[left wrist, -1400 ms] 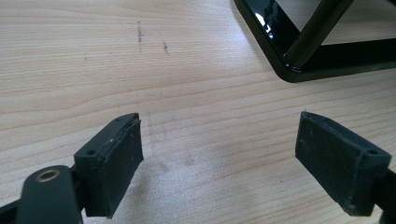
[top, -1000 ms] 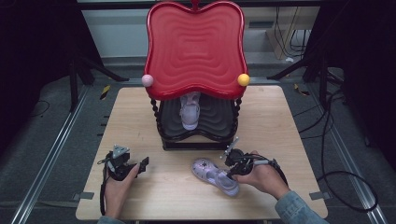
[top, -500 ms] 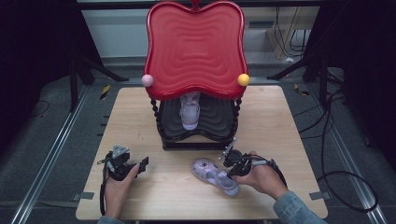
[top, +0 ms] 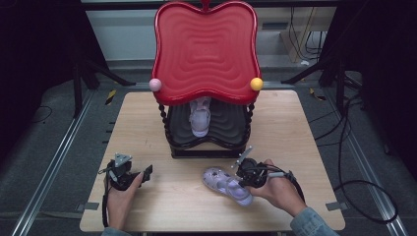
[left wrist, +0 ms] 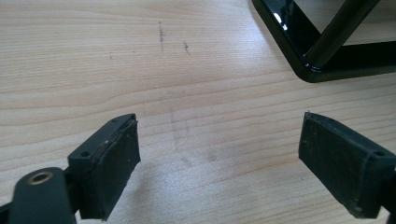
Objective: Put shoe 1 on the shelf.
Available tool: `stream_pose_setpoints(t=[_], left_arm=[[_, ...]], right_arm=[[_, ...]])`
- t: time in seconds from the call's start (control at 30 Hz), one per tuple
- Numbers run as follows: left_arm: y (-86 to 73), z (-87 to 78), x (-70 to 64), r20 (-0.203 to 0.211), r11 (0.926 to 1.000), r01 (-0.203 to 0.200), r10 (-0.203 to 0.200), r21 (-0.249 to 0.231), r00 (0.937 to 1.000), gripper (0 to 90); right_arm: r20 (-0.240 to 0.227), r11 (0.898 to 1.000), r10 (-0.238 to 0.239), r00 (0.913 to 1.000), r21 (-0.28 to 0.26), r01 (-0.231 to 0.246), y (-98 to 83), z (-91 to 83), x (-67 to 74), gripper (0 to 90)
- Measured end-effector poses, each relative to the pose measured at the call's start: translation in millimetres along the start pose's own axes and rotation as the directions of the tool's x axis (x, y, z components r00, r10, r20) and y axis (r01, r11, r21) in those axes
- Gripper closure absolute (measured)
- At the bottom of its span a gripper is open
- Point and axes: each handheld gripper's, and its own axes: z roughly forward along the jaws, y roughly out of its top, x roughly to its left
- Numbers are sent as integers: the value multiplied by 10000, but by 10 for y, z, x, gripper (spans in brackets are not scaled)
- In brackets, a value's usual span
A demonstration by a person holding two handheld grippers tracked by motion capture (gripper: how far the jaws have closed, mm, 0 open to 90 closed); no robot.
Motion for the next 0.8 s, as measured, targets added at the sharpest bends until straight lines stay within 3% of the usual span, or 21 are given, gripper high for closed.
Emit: stream_pose_setpoints(t=[0.17, 0.33, 0.47, 0.8], left_arm=[[-16, 4, 26, -317, 10000, -14, 15, 32, 9995, 59], [-33, -1, 47, -632, 10000, 38, -38, 3, 9980, 46], [-36, -3, 49, -739, 10000, 25, -29, -47, 9973, 41], [-48, 5, 41, -789, 10000, -65, 70, 61, 9969, 41]], right_arm=[[180, 9977, 412, 9990, -552, -401, -34, -139, 1, 837], [236, 9891, 902, 9956, -1192, -868, -55, -237, 14, 837], [46, 9821, 1142, 9935, -1513, -1122, -49, -271, 45, 837], [-44, 9711, 1266, 9919, -2034, -1248, -22, -326, 87, 836]])
